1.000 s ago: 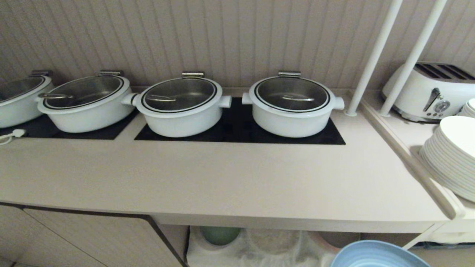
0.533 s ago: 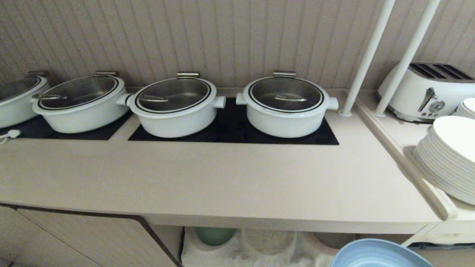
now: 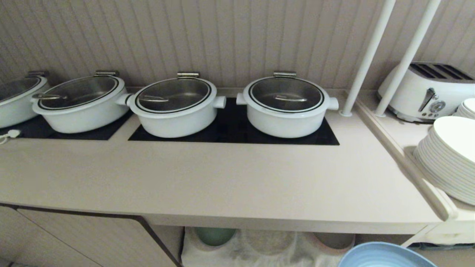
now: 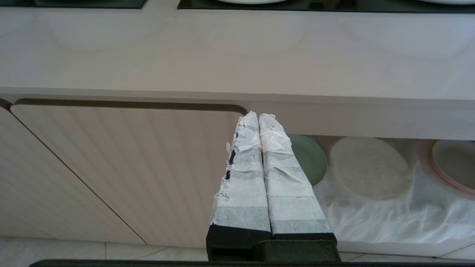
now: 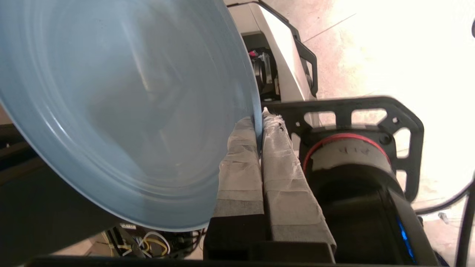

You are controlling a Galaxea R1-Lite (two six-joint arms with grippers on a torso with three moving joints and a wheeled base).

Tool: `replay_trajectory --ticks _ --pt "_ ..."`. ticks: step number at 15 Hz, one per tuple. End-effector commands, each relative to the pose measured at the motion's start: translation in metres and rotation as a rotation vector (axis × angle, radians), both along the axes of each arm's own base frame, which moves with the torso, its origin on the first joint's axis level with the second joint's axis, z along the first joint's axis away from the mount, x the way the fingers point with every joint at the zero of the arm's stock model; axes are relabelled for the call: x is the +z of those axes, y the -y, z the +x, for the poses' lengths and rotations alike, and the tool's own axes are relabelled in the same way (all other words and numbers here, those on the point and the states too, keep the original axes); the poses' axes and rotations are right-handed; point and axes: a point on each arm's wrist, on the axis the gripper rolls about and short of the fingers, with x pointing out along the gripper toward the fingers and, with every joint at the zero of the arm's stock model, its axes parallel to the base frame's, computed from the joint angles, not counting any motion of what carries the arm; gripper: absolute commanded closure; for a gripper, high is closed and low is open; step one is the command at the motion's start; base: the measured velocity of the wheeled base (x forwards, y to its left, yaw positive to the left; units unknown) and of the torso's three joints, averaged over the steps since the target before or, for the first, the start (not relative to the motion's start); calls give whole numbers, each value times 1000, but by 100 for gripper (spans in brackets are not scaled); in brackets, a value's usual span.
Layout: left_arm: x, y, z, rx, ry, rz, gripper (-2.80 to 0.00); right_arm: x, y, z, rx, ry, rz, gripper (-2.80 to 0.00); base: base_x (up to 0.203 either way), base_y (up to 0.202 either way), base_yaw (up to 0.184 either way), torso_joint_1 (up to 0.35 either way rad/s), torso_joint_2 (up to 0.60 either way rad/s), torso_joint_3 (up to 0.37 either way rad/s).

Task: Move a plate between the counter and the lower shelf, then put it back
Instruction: Put the plate in the cupboard

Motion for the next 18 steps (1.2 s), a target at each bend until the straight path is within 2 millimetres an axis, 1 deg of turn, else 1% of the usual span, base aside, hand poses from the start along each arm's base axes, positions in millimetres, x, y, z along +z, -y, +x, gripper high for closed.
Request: replay_trajectory --ticks 1,5,16,18 --pt "0 0 0 0 0 -1 0 5 2 -7 -3 3 4 0 0 0 0 0 0 0" --pt "0 0 0 0 0 0 0 6 3 -11 -5 11 8 0 0 0 0 0 0 0" --pt "0 0 0 0 0 0 0 7 3 -11 -1 14 7 0 0 0 0 0 0 0" --pt "0 0 0 0 0 0 0 9 3 -10 0 24 9 0 0 0 0 0 0 0"
